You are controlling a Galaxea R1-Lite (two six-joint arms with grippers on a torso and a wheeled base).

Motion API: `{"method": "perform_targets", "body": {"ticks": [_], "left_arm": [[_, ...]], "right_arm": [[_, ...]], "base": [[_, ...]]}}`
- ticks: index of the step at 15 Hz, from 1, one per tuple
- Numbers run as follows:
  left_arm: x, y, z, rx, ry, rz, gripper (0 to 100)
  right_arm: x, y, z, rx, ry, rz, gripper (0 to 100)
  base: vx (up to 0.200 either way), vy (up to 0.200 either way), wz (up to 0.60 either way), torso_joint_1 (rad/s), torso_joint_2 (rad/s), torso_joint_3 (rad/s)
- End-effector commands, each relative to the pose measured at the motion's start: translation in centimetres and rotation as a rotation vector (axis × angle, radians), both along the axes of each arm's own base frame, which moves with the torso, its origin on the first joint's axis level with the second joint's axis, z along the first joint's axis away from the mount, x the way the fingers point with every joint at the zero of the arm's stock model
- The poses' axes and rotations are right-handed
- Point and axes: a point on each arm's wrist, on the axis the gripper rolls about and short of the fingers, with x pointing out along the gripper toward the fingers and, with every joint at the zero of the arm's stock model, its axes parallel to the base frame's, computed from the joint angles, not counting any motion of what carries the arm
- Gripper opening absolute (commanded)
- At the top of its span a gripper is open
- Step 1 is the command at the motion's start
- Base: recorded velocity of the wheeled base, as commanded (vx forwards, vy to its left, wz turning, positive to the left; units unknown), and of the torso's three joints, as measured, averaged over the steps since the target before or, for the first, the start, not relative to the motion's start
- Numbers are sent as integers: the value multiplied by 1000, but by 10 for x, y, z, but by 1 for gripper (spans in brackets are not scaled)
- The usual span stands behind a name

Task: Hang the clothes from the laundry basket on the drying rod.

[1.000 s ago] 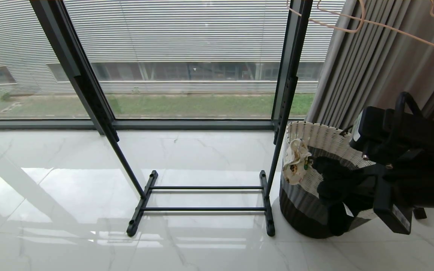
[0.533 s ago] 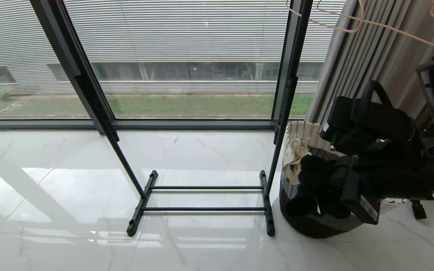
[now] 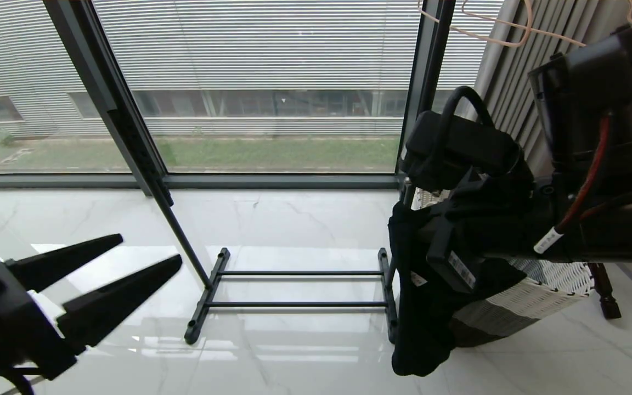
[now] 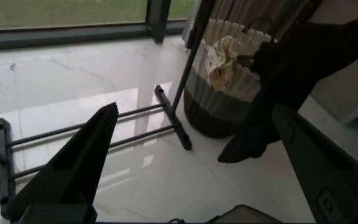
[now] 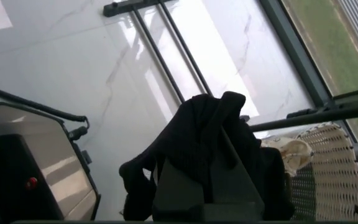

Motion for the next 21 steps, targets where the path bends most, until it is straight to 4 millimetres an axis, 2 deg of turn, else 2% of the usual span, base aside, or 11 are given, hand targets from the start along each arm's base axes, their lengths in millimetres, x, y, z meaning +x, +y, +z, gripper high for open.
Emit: {"method": "perform_targets", "body": {"ticks": [1, 4, 8, 10, 14, 21], "left_arm": [[26, -54, -37, 160, 182, -145, 100], [30, -86, -53, 228, 237, -242, 100], [69, -131, -65, 184, 186, -192, 100], [77, -140, -73, 204, 205, -183, 100], [100, -141, -82, 224, 223, -85, 100], [110, -132, -99, 275, 258, 36, 100]], "right_arm": [[0, 24, -7, -15, 10, 43, 0], [-7, 38, -8, -14, 11, 86, 0], [-17, 45, -8, 6, 38, 109, 0], [-20, 45, -6, 13, 34, 115, 0], [-22, 47, -1, 28, 23, 122, 0], [-22, 47, 3, 40, 17, 127, 0]], "base": [[0, 0, 0, 0, 0, 0], [0, 0, 0, 0, 0, 0], [0, 0, 0, 0, 0, 0], [0, 0, 0, 0, 0, 0], [0, 0, 0, 0, 0, 0], [0, 0, 0, 0, 0, 0]]}}
